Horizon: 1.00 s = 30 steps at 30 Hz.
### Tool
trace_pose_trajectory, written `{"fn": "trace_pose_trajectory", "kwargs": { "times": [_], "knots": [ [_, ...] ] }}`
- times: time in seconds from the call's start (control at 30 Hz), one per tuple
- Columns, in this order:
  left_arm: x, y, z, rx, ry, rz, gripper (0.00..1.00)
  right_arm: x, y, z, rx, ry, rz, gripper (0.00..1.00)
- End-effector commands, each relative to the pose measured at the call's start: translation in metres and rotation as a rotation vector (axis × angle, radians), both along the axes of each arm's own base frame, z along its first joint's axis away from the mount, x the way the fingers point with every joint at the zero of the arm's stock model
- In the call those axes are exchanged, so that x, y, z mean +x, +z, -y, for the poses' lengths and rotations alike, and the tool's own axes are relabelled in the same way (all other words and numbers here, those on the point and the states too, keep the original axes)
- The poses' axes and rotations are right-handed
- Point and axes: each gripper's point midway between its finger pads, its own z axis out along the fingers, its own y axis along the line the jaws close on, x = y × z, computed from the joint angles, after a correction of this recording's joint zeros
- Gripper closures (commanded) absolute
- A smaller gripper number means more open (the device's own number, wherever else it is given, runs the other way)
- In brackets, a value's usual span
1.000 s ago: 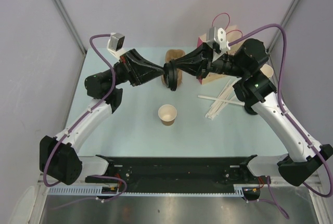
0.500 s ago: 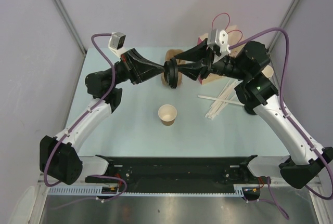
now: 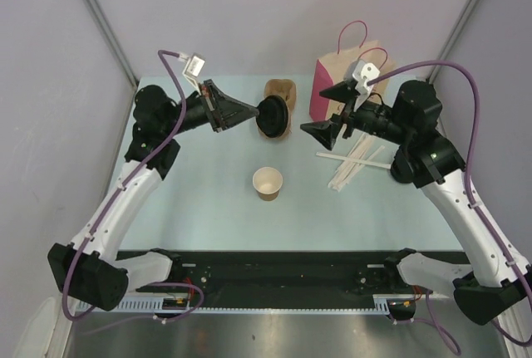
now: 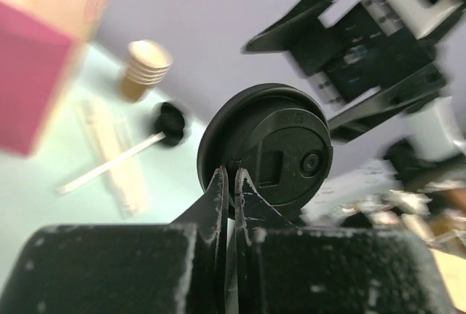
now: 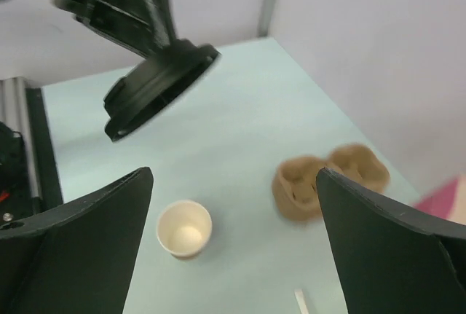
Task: Pack the takeout coffee
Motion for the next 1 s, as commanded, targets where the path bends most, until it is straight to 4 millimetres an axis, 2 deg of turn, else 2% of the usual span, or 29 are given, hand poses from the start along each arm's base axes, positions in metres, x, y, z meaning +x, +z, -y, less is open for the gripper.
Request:
{"fn": "trace_pose_trajectory", "kwargs": {
  "times": [0.0,0.03,0.07,0.13,0.17,0.23,0.27,0.3,0.4,0.53,0.6,0.8,0.87,0.97],
  "knots": [
    [0.019,-0.049,-0.021,0.271,0.163,0.023,1.0,0.019,-0.022,0.045,-0.046,-0.249,-0.106,0.0],
    [0.022,-0.052,-0.022,0.315,0.171,0.063,1.0,0.023,-0.026,0.052,-0.056,-0.291,-0.119,0.0],
    [0.03,-0.073,-0.026,0.386,0.209,-0.005,1.0,0.025,-0.031,0.056,-0.069,-0.321,-0.134,0.0],
    [0.034,-0.085,-0.026,0.473,0.214,0.014,1.0,0.03,-0.046,0.064,-0.09,-0.363,-0.205,0.0],
    [0.037,-0.107,-0.029,0.545,0.217,-0.05,1.0,0.034,-0.057,0.064,-0.1,-0.362,-0.251,0.0],
    [0.041,-0.119,-0.028,0.614,0.221,-0.054,1.0,0.035,-0.078,0.065,-0.104,-0.353,-0.381,0.0],
    [0.043,-0.138,-0.031,0.674,0.223,-0.109,1.0,0.041,-0.092,0.064,-0.119,-0.355,-0.443,0.0],
    [0.043,-0.141,-0.031,0.694,0.222,-0.119,1.0,0.04,-0.105,0.065,-0.132,-0.363,-0.506,0.0],
    [0.044,-0.16,-0.029,0.758,0.215,-0.146,1.0,0.042,-0.137,0.055,-0.179,-0.32,-0.63,0.0],
    [0.034,-0.2,-0.019,0.823,0.142,-0.222,1.0,0.046,-0.156,0.045,-0.191,-0.282,-0.67,0.0],
    [0.032,-0.22,-0.016,0.843,0.119,-0.269,1.0,0.047,-0.171,0.037,-0.229,-0.248,-0.696,0.0],
    [0.038,-0.239,-0.004,0.859,0.093,-0.31,1.0,0.042,-0.196,0.015,-0.241,-0.101,-0.795,0.0],
    [0.037,-0.246,-0.002,0.871,0.08,-0.321,1.0,0.036,-0.201,0.011,-0.253,-0.052,-0.814,0.0],
    [0.035,-0.251,0.0,0.887,0.075,-0.323,1.0,0.035,-0.21,0.009,-0.268,-0.039,-0.841,0.0]
  ]
}}
